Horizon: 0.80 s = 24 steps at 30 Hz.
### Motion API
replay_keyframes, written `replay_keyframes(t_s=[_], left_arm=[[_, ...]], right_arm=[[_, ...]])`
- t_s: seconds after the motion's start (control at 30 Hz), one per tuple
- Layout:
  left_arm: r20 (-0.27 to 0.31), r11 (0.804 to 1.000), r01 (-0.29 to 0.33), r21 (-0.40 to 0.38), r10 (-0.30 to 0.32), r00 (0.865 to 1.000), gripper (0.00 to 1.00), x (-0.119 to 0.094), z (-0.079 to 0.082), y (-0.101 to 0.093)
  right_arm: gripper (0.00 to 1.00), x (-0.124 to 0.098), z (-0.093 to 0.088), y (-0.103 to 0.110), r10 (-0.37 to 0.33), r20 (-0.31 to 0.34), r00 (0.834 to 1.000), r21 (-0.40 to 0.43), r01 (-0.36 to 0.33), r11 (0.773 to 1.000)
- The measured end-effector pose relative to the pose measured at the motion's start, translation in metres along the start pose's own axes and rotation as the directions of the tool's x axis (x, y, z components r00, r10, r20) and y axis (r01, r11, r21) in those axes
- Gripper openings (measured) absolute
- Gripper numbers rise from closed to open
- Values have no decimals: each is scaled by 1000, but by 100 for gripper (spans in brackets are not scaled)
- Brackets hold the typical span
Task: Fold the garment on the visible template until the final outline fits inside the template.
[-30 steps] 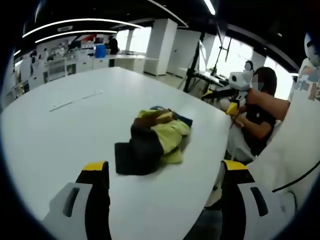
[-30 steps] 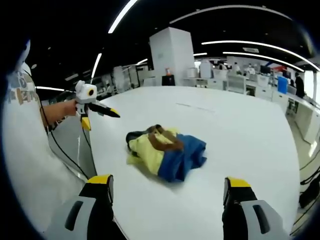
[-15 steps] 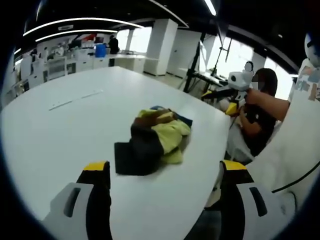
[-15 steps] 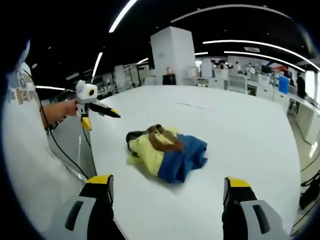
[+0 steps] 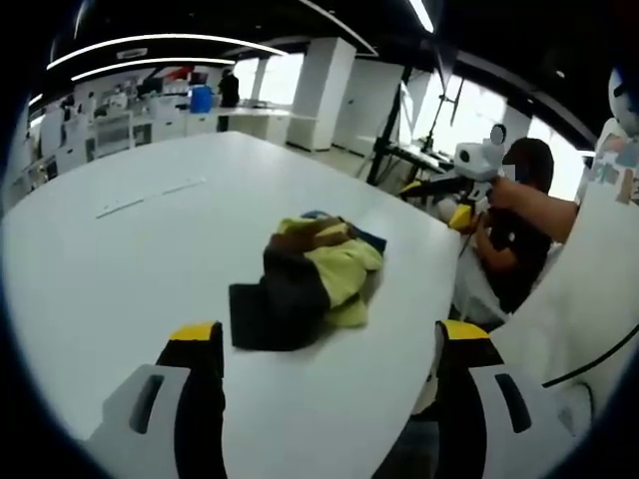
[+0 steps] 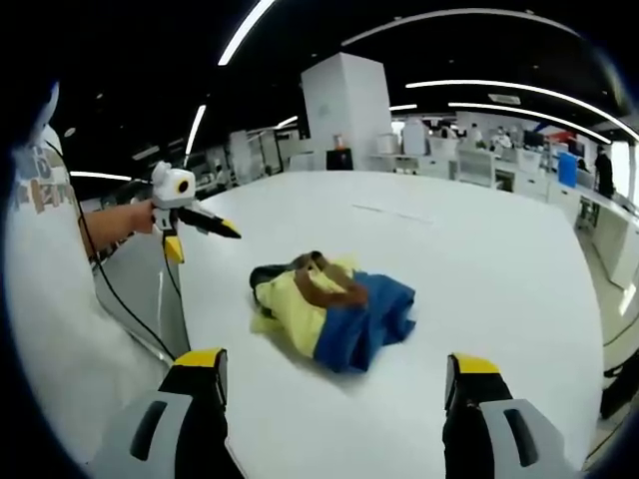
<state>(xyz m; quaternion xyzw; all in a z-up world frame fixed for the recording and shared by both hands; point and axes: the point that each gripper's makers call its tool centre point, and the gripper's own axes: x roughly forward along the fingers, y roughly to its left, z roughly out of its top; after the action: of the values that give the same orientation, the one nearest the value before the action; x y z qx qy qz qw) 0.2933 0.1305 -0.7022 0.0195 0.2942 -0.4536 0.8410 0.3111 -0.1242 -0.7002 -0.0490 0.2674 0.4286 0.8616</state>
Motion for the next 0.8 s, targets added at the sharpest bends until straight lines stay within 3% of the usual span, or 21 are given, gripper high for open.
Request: replay_keyframes(t_s=[0.8], left_arm=[[-2,1000,0,-12,0,1000,76,2,-5,5]], right_arm=[[87,12,-2,4,20,-1,1000,8,-20,1000]])
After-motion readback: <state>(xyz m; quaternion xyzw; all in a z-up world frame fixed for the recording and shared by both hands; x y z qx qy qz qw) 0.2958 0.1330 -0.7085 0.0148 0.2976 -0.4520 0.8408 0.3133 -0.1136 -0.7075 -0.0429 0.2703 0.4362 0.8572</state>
